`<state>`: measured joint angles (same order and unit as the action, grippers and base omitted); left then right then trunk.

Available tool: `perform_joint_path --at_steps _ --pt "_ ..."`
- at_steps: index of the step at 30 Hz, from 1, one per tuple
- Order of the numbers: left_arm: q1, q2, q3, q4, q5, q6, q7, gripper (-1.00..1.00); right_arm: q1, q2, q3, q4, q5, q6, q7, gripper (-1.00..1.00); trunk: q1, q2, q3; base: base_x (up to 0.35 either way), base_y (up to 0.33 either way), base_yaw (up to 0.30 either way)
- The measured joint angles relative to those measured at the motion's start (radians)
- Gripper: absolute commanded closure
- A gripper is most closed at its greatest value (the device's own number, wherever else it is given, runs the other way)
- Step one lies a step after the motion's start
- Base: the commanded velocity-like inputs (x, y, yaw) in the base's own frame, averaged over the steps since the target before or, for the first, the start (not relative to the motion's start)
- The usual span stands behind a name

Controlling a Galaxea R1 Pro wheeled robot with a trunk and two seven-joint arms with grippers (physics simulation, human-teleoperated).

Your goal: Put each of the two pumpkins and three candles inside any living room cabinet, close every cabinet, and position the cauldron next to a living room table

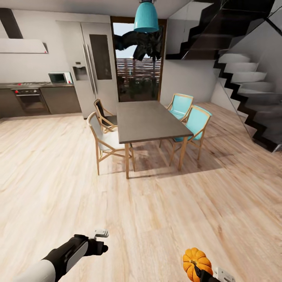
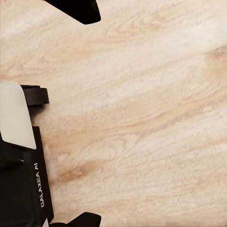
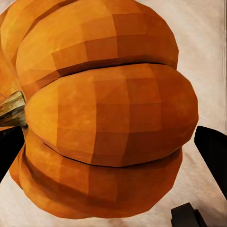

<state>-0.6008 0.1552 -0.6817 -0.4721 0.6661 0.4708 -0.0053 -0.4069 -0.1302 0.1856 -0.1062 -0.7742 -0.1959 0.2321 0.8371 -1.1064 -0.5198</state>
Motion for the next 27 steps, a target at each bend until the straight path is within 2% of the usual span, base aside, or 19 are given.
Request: perform_joint_path --at_steps 6,11,18,20,21,24,27 --pt "0.001 -0.001 0.000 0.000 0.002 0.000 0.000 -1.00 0.000 0.000 0.000 0.000 0.001 0.000 0.000 1.00 0.000 0.000 0.000 0.000 0.000 -0.264" --pt "0.007 -0.012 0.000 0.015 0.006 0.000 0.001 -1.00 0.000 0.000 0.000 0.000 0.001 -0.001 0.000 1.00 0.000 0.000 0.000 0.000 0.000 -0.264" --pt "0.009 -0.014 0.000 0.105 0.006 -0.001 0.002 -1.00 0.000 0.000 0.000 0.000 0.001 0.000 0.000 1.00 0.000 0.000 0.000 0.000 0.000 -0.264" --pt "0.011 -0.014 -0.001 0.163 0.009 -0.005 0.002 -1.00 0.000 0.000 0.000 0.000 0.001 0.000 0.000 1.00 0.000 0.000 0.000 0.000 0.000 -0.264" --pt "0.033 -0.021 -0.002 0.245 0.007 -0.014 -0.002 -1.00 0.000 0.000 -0.001 0.000 0.001 0.000 0.000 1.00 0.000 0.000 0.000 0.000 0.000 -0.264" --pt "0.104 -0.064 -0.005 0.359 0.014 -0.038 -0.004 -1.00 0.000 0.000 -0.001 0.000 0.001 0.000 0.000 1.00 0.000 0.000 0.000 0.000 0.000 -0.264" --pt "0.177 -0.083 -0.005 0.386 0.010 -0.079 -0.004 -1.00 0.000 -0.001 0.000 0.000 0.000 0.000 0.000 1.00 0.000 0.000 0.000 0.000 0.000 -0.264"
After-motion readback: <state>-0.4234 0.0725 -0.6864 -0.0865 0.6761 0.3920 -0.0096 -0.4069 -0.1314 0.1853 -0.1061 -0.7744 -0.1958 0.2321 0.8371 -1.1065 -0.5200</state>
